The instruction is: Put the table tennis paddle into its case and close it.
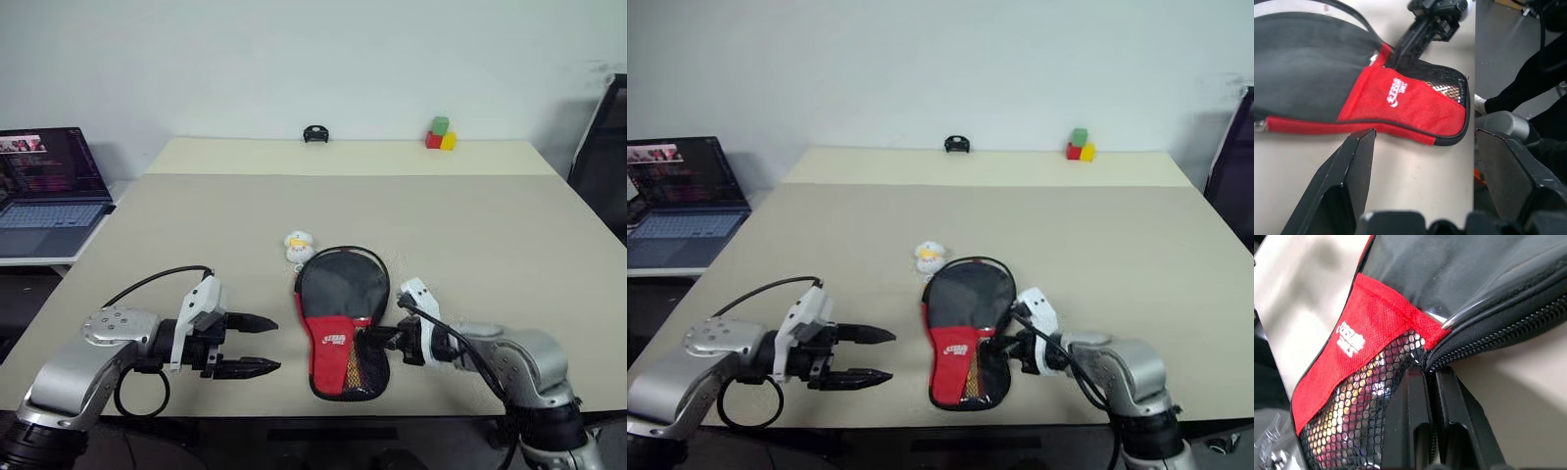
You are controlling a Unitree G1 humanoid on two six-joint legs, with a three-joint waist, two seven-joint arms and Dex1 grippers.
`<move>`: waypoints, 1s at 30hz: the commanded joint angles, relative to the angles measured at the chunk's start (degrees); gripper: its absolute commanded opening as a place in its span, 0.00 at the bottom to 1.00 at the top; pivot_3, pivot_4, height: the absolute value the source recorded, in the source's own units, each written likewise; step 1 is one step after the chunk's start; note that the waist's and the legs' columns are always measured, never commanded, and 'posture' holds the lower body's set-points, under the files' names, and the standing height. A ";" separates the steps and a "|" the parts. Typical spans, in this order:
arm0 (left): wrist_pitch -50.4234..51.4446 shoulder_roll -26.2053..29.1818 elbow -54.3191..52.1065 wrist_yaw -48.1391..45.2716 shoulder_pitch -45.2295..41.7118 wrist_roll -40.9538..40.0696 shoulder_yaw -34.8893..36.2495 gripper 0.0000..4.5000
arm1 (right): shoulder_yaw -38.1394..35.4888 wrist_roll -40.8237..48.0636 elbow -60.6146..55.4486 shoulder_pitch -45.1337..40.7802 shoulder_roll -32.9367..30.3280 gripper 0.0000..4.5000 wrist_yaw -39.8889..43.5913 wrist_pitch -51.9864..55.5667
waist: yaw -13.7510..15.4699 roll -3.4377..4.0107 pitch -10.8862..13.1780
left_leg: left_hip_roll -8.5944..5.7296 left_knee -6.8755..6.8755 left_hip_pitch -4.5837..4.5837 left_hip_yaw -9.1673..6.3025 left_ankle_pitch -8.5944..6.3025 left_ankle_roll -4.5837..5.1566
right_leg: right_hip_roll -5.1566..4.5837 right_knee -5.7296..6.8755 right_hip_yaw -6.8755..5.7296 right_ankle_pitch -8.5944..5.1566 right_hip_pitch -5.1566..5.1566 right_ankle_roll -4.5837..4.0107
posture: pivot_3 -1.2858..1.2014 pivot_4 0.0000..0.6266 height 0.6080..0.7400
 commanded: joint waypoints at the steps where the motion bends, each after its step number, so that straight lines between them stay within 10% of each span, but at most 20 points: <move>1: -0.35 0.84 -0.40 -2.72 -2.70 -1.03 -0.98 0.79 | -2.63 2.75 -6.21 3.76 1.52 0.00 -2.50 6.14 | 0.21 0.00 0.00 | -0.01 0.00 0.00 -0.01 0.00 0.00 | -0.01 -0.01 -0.02 0.00 0.01 0.00 | 0.52 0.24 1.00; 14: -2.37 -0.83 3.63 -4.26 -7.38 0.81 -4.90 0.79 | -4.53 2.32 -7.60 5.83 4.01 0.00 -7.27 8.16 | -0.09 0.00 0.00 | -0.03 0.01 0.04 0.01 0.00 0.00 | 0.01 0.03 -0.01 -0.01 0.03 0.01 | 0.52 0.24 1.00; 25: -3.44 -1.17 2.02 -2.04 -4.28 0.96 -3.58 0.79 | -8.37 1.94 -10.86 8.62 2.49 0.73 -10.14 8.87 | 0.18 -0.06 -0.09 | -0.05 0.04 0.13 -0.02 0.00 0.01 | -0.02 0.06 -0.04 0.00 0.14 0.02 | 0.52 0.24 1.00; 30: -3.82 -1.85 1.34 0.28 -2.48 0.55 -2.43 0.79 | -10.95 2.92 -14.73 10.55 -4.05 0.73 -5.93 0.25 | 0.71 -0.07 -0.11 | -0.13 0.09 0.09 -0.06 0.00 0.01 | -0.09 0.01 -0.09 0.01 0.18 0.04 | 0.52 0.24 1.00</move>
